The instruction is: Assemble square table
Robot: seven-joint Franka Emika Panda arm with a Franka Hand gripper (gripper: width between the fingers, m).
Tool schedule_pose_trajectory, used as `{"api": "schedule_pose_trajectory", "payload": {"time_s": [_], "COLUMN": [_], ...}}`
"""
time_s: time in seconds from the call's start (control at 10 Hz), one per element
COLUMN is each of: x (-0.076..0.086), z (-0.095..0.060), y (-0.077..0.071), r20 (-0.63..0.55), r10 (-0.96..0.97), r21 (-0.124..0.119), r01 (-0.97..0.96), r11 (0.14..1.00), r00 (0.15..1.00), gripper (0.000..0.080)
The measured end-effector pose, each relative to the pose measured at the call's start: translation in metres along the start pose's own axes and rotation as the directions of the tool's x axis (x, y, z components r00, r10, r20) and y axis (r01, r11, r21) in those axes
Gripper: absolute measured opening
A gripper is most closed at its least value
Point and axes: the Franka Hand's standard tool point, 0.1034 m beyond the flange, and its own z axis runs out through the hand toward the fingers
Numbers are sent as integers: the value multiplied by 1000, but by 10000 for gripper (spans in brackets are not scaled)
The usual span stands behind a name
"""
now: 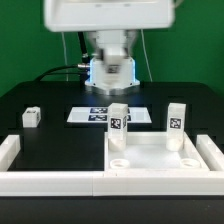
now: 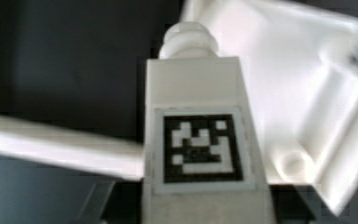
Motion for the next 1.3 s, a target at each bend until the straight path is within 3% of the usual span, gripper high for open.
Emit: {"api": "schedule_pose_trajectory", "payload": {"time_s": [0.2, 0.3, 0.6, 0.8, 0.9, 1.0, 1.1, 1.3], "x": [28, 32, 30, 27, 23, 24, 39, 62], "z": [13, 17, 17, 23, 35, 53, 63, 73], "y": [-30, -33, -18, -22, -35, -54, -72, -83], "r20": [-134, -210, -390, -367, -386, -369, -374, -390], "r10": [39, 42, -13, -10, -15, -2, 3, -4], "r21": [-6, -16, -94, -85, -81, -54, -33, -19], "r01": [-40, -46, -25, -22, -18, -19, -16, -4], "r11": [999, 999, 995, 996, 997, 998, 999, 1000], "r00": [990, 977, 921, 930, 922, 929, 928, 921], "gripper": [290, 290, 290, 290, 290, 290, 290, 290]}}
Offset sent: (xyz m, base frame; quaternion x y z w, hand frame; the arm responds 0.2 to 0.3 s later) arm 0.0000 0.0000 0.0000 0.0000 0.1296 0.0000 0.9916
